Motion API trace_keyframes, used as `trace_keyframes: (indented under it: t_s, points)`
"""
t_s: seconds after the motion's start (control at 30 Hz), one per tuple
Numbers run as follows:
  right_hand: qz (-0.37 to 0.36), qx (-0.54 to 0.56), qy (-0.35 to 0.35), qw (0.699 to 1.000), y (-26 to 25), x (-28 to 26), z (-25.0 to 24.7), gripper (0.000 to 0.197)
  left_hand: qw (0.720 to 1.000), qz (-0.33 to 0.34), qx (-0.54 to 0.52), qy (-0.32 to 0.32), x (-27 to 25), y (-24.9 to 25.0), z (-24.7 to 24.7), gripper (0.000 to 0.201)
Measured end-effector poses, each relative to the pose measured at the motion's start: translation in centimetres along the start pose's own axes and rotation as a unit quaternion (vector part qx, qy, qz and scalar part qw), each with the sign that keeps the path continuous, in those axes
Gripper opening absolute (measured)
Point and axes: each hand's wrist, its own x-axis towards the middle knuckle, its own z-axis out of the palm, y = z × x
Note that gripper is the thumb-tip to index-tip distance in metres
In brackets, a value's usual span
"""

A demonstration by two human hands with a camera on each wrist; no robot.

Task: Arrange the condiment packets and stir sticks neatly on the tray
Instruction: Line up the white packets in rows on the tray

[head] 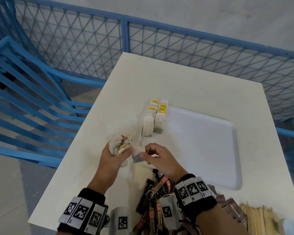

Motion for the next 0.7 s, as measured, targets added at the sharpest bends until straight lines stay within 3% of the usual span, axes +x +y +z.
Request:
trace_keyframes:
  t_s: [0.07, 0.33, 0.5, 0.7]
  points:
    - [0.003, 0.017, 0.006, 1.000, 0.1, 0.1, -0.2, 0.009, 1.000, -0.003, 0.003, 0.001, 0.0, -0.2, -0.1, 0.049]
    - [0.085, 0.049, 0.179, 0.979, 2.1, 4.0, -3.7, 0.009, 0.998, -0.049, -0.049, -0.013, -0.4, 0.2, -1.2, 0.048]
    - [0.112, -0.022, 0.223, 0.968, 3.4, 7.2, -5.2, 0.018, 0.991, -0.089, -0.096, -0.009, -0.6, 0.5, -1.0, 0.023]
    - [0.125, -0.100, 0.245, 0.956, 3.6, 8.7, -5.3, 0.019, 0.991, -0.097, -0.092, 0.005, -0.6, 1.0, -0.7, 0.021]
